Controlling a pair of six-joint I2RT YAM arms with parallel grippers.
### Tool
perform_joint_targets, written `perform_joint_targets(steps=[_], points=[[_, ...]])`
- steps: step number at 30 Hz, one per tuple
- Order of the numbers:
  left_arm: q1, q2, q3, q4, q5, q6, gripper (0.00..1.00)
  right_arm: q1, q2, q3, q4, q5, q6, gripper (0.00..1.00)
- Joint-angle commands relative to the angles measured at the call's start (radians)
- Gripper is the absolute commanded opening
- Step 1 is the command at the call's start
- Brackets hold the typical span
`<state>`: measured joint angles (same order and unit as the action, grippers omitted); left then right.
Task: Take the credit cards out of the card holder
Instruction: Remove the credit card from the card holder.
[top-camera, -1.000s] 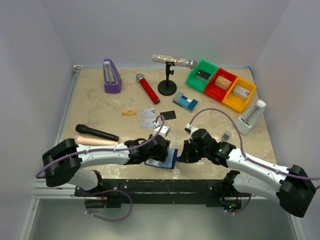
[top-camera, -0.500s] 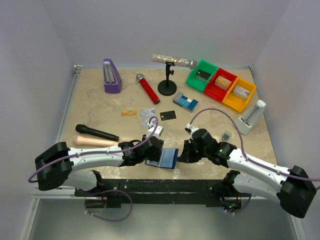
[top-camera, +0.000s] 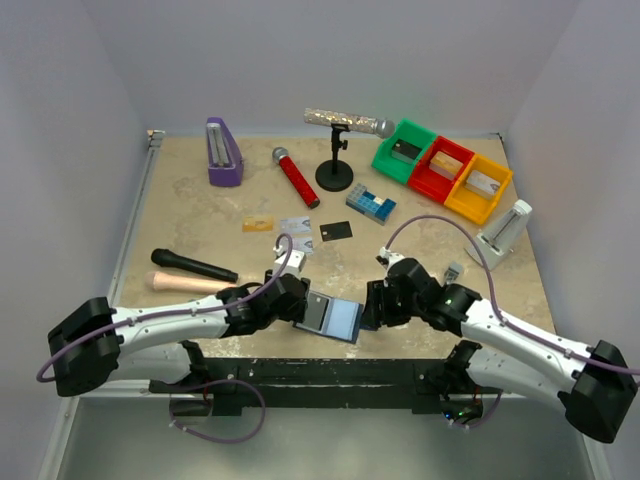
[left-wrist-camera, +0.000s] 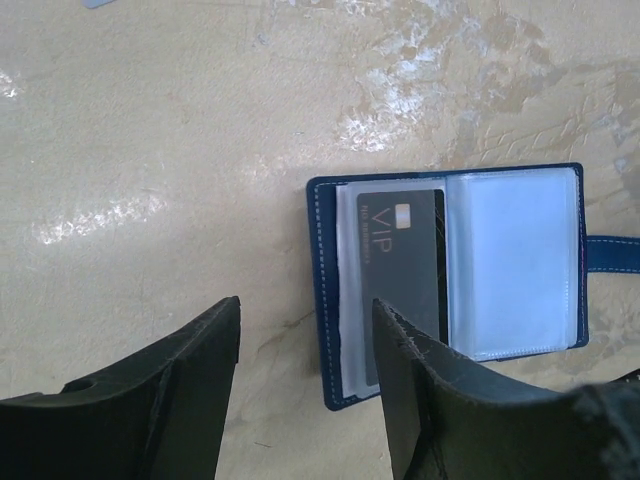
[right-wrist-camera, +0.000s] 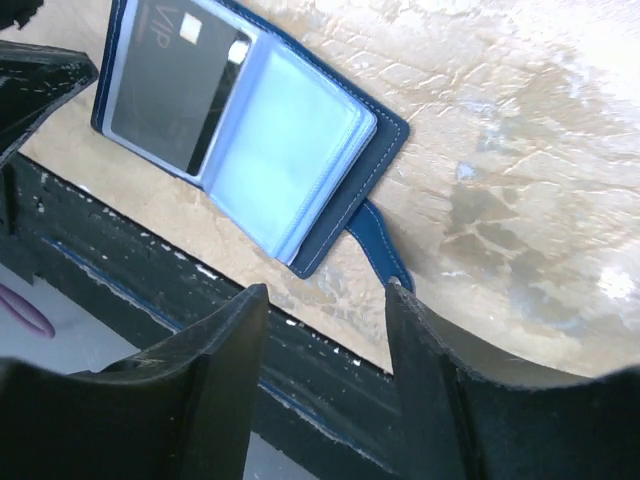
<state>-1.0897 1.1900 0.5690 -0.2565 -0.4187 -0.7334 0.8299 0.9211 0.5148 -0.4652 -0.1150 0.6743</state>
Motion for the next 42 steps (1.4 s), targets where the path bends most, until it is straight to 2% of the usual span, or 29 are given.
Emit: perform_joint_targets(steps=[1, 3, 4, 5, 8, 10, 12, 17, 19, 23, 29, 38, 42], points=[[0.028, -0.065, -0.029, 0.037, 0.0, -0.023, 0.59, 0.0, -0.068, 0.122, -0.151, 0.112, -0.022, 0.56], [0.037, -0.088, -0.05, 0.074, 0.021, -0.024, 0.58, 0.0, -0.099, 0.143, -0.161, 0.124, -0.03, 0.56], [0.04, -0.101, -0.061, 0.1, 0.038, -0.023, 0.57, 0.0, -0.109, 0.148, -0.141, 0.118, -0.035, 0.52], [0.045, -0.116, -0.082, 0.149, 0.053, -0.023, 0.55, 0.0, -0.117, 0.145, -0.109, 0.077, -0.041, 0.48], [0.054, -0.147, -0.138, 0.3, 0.11, -0.031, 0.48, 0.0, -0.073, 0.123, 0.051, -0.044, -0.019, 0.24], [0.068, -0.153, -0.162, 0.364, 0.148, -0.041, 0.42, 0.0, 0.01, 0.129, 0.123, -0.098, 0.007, 0.19], [0.083, -0.152, -0.172, 0.413, 0.188, -0.041, 0.37, 0.0, 0.114, 0.134, 0.207, -0.153, 0.04, 0.19], [0.1, -0.118, -0.186, 0.5, 0.228, -0.024, 0.24, 0.0, 0.272, 0.091, 0.454, -0.219, 0.159, 0.28], [0.106, -0.093, -0.179, 0.499, 0.225, -0.032, 0.18, 0.0, 0.327, 0.088, 0.514, -0.232, 0.191, 0.29], [0.111, -0.047, -0.188, 0.516, 0.225, -0.046, 0.14, 0.0, 0.426, 0.088, 0.592, -0.256, 0.235, 0.3], [0.111, -0.007, -0.213, 0.557, 0.23, -0.072, 0.11, 0.0, 0.516, 0.085, 0.625, -0.264, 0.263, 0.31], [0.111, -0.013, -0.238, 0.513, 0.196, -0.101, 0.08, 0.0, 0.567, 0.06, 0.631, -0.245, 0.278, 0.33], [0.109, -0.021, -0.28, 0.546, 0.201, -0.129, 0.08, 0.0, 0.585, 0.048, 0.642, -0.235, 0.292, 0.35]])
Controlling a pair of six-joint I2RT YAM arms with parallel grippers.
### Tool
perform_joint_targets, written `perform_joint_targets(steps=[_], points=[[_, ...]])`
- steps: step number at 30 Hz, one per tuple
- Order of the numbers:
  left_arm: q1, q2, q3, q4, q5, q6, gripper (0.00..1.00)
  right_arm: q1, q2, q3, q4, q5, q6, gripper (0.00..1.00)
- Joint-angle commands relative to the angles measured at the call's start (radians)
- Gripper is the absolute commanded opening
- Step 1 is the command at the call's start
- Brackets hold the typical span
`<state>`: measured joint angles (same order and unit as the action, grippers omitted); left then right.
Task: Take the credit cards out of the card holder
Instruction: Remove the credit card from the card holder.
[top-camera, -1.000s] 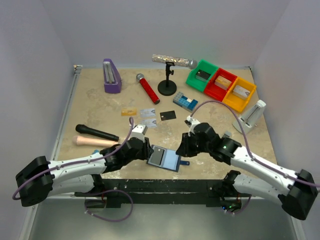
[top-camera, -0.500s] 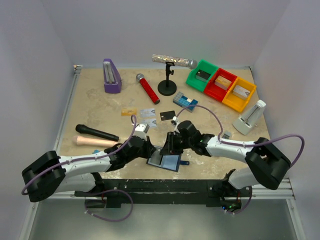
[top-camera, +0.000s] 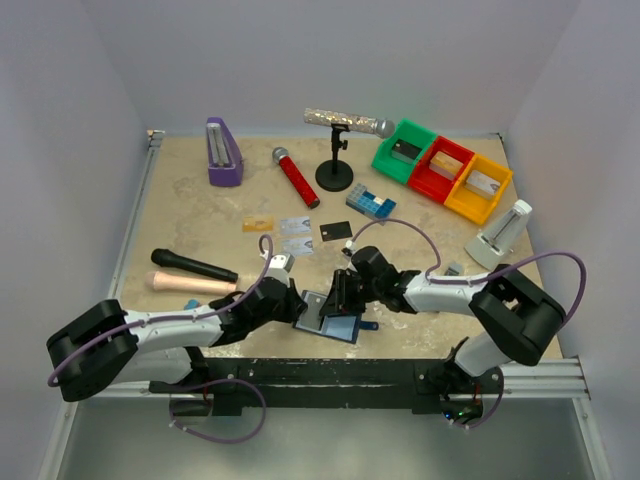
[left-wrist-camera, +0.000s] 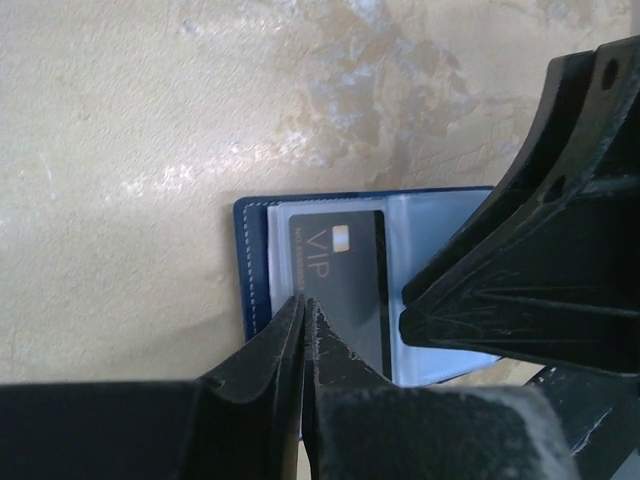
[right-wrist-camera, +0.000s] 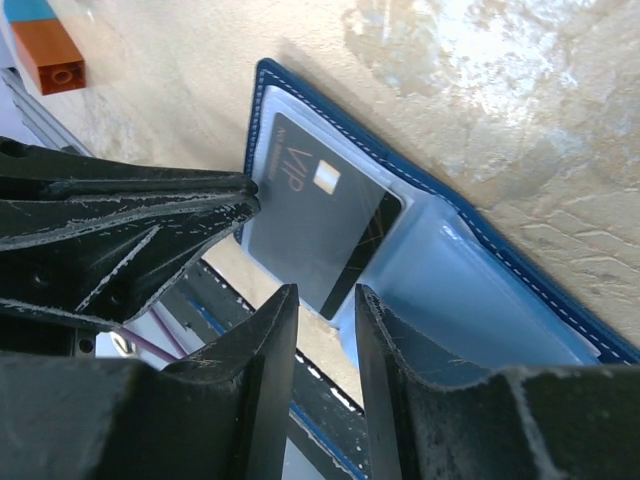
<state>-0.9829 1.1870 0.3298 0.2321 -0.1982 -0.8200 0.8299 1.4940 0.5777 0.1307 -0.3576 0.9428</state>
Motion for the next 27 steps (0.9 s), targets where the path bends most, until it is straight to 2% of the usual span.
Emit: perform_joint_targets(steps=[1, 20, 27], points=[[0.003, -0.017, -0.046, 0.061, -0.02, -0.048, 0.07, 0.0, 0.018, -0.016, 0.047, 0.009, 0.025, 0.36], [-0.026, -0.003, -0.121, 0.113, -0.007, -0.099, 0.03, 0.0, 0.026, -0.041, 0.021, 0.074, 0.062, 0.42], [-0.049, 0.008, -0.14, 0.136, -0.013, -0.12, 0.02, 0.0, 0.017, -0.067, 0.086, 0.072, 0.091, 0.43]])
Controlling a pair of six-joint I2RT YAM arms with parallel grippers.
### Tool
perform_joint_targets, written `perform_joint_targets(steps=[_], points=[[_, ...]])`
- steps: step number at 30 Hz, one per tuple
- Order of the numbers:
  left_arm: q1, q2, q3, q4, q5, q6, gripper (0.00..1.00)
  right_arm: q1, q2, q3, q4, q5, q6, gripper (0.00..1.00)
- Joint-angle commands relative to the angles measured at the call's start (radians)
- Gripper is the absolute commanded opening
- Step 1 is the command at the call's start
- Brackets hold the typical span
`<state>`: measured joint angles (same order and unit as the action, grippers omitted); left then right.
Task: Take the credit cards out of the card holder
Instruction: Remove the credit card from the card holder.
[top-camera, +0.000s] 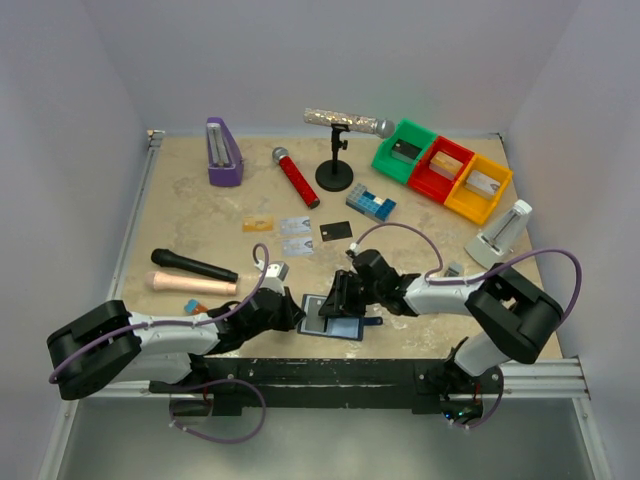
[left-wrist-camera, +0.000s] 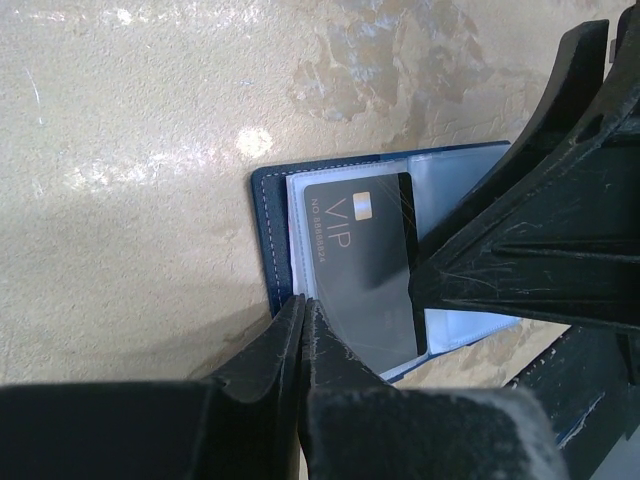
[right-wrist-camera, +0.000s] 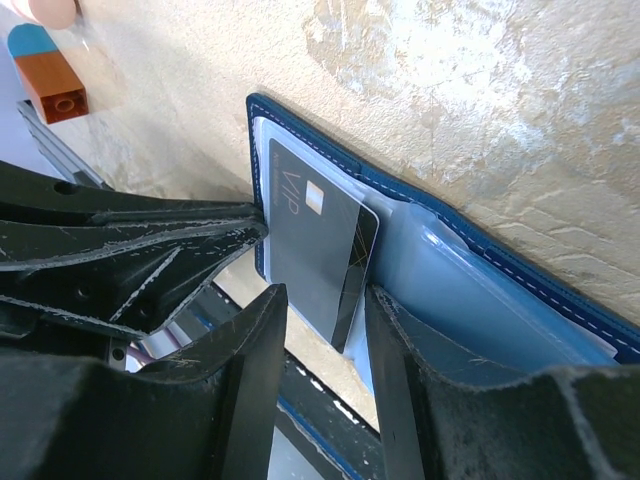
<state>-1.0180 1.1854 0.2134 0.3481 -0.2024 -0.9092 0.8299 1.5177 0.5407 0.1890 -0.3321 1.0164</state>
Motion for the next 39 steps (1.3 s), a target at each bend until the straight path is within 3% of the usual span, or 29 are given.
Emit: perform_joint_targets(steps=[1, 23, 39], points=[[-0.016, 0.01, -0.026, 0.022, -0.011, -0.031, 0.02, 0.0, -0.01, -0.034, 0.039, 0.047, 0.019, 0.43], [-0.019, 0.031, -0.058, 0.038, -0.009, -0.043, 0.01, 0.0, -0.039, -0.146, 0.375, -0.047, 0.06, 0.42], [-0.022, 0.092, -0.071, 0.101, 0.015, -0.056, 0.0, 0.0, 0.044, -0.156, 0.616, -0.125, 0.14, 0.43]])
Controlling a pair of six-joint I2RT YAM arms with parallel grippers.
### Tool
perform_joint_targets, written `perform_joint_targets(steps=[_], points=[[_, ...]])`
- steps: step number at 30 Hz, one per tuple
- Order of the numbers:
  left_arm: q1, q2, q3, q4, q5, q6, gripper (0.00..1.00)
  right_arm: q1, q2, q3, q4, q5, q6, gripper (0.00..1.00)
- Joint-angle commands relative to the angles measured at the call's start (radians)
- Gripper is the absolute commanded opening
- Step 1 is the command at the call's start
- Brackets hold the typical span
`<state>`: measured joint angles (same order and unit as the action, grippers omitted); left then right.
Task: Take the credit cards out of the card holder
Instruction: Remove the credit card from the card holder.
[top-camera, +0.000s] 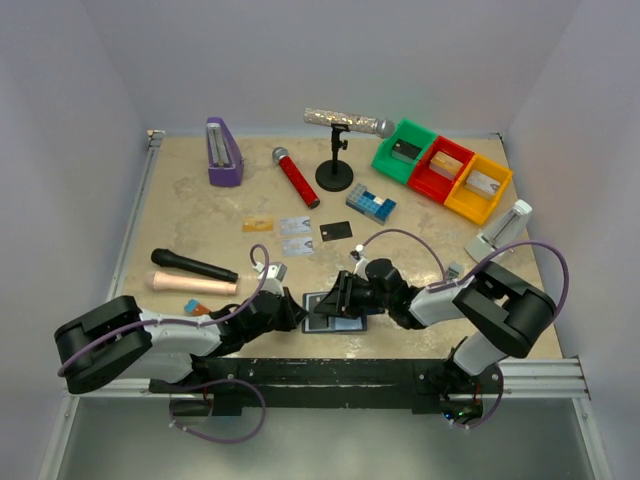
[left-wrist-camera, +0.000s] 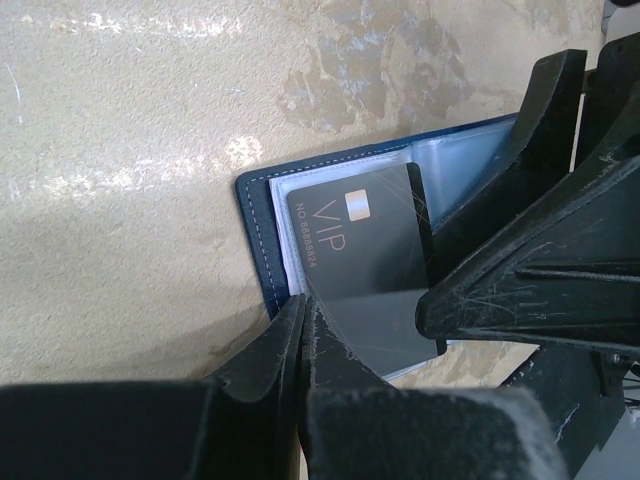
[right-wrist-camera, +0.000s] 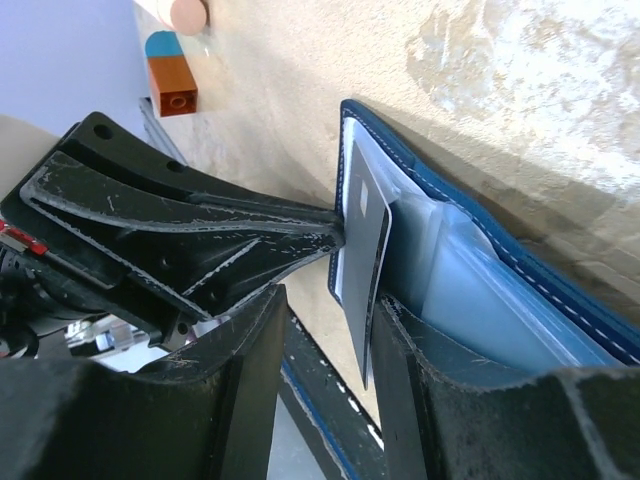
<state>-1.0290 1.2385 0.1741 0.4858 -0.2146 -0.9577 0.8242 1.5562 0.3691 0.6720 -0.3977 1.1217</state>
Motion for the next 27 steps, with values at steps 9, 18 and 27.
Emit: perform_joint_targets(steps=[9, 18, 27], points=[[-0.011, 0.049, -0.031, -0.004, 0.038, -0.01, 0.0, 0.006, 0.027, 0.059, 0.064, -0.095, 0.016, 0.44], [-0.014, 0.055, -0.038, 0.017, 0.047, -0.015, 0.0, 0.007, 0.059, 0.093, 0.032, -0.132, 0.013, 0.45], [-0.014, 0.039, -0.038, -0.018, 0.035, -0.022, 0.07, 0.006, 0.027, 0.094, 0.0, -0.139, 0.0, 0.43]])
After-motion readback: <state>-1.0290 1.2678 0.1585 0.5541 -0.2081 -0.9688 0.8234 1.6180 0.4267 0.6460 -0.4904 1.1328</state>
